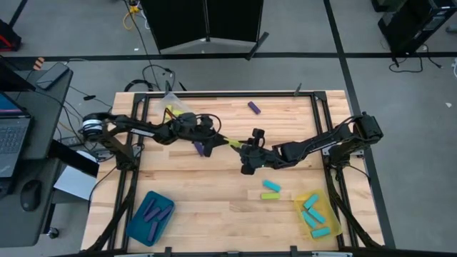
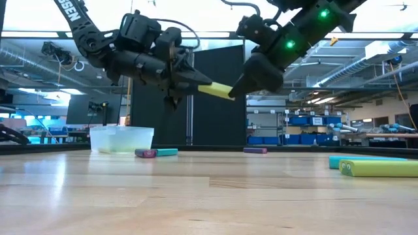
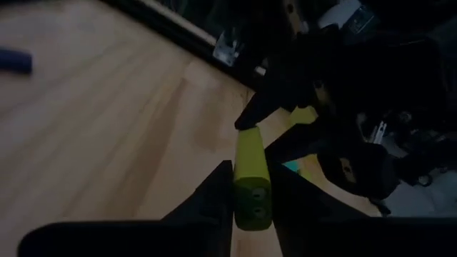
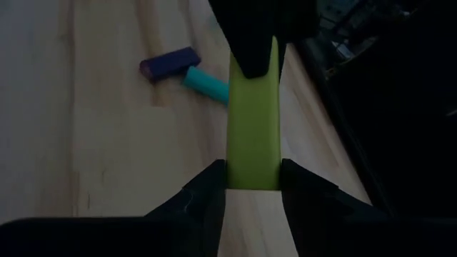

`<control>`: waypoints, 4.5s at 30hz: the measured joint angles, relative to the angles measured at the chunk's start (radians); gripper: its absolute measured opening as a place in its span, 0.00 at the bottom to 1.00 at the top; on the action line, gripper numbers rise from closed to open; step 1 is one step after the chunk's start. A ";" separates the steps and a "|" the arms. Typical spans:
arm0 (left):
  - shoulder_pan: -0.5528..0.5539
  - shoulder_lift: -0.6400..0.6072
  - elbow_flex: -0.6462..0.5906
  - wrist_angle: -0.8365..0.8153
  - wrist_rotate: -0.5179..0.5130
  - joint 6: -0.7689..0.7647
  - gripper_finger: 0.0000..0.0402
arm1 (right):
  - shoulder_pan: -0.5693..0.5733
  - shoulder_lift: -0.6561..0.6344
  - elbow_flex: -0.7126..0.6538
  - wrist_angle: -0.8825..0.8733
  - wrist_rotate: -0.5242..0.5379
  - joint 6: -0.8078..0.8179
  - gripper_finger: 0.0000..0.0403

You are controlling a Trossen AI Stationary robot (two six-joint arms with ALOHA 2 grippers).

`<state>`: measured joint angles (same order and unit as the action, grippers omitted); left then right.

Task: Sort blocks
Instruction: Put the green block into the transparent bin, then put the blue block into the yellow bin

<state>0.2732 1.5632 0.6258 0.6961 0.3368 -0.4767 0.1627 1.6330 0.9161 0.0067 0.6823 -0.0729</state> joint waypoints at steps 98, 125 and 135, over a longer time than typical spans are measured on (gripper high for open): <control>-0.062 -0.162 0.006 -0.738 -0.470 0.081 0.40 | -0.229 0.001 -0.002 -0.064 -0.294 0.328 0.46; -0.042 0.064 0.009 -0.629 -0.571 0.029 0.59 | -0.229 0.001 -0.002 -0.074 -0.292 0.325 0.46; -0.039 0.075 0.016 -0.639 -0.513 0.074 0.44 | -0.227 0.001 -0.002 -0.068 -0.292 0.333 0.46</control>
<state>0.2344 1.6384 0.6420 0.0574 -0.1762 -0.4022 -0.0639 1.6344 0.9146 -0.0612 0.3904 0.2605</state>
